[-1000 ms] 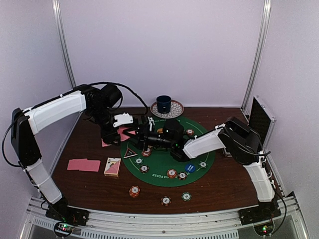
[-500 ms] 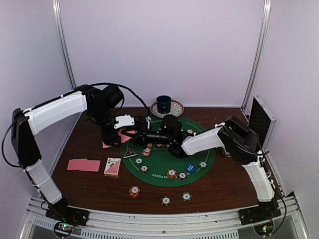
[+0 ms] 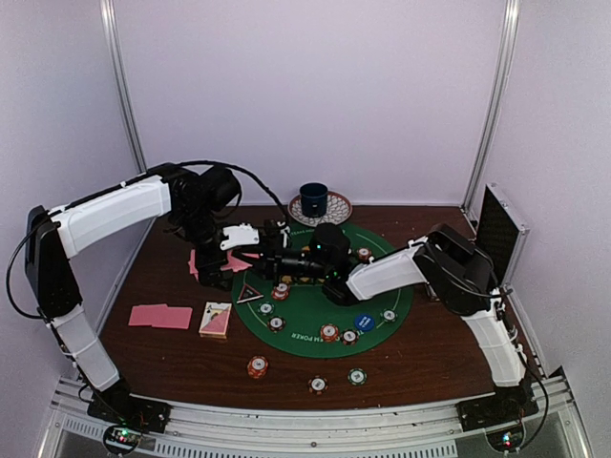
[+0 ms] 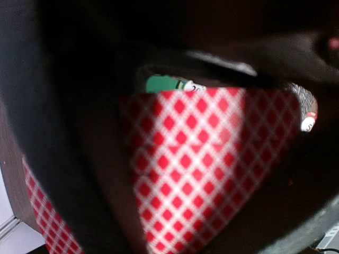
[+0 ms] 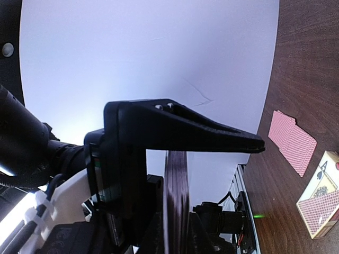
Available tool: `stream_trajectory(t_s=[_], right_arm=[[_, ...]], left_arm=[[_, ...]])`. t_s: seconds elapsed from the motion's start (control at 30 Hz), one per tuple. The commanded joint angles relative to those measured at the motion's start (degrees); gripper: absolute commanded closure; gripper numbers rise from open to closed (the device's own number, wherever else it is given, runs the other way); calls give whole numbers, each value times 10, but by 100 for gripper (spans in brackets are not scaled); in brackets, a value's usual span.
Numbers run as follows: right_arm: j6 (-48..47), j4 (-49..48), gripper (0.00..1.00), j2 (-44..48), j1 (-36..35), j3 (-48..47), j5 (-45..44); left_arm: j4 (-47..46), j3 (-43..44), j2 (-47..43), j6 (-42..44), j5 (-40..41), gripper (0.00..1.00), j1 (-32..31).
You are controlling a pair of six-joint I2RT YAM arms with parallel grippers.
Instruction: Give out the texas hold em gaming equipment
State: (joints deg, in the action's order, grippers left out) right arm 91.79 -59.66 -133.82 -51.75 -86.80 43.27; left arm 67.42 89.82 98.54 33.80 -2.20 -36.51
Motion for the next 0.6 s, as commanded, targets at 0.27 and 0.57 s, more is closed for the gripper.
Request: stream_trajectory(t_s=[0.27, 0.57], right_arm=[[-18, -63, 100, 26, 17, 47, 14], [-87, -4, 100, 66, 46, 95, 52]], left_arm=[[17, 20, -40, -40, -62, 2, -2], [-57, -1, -133, -80, 51, 2, 14]])
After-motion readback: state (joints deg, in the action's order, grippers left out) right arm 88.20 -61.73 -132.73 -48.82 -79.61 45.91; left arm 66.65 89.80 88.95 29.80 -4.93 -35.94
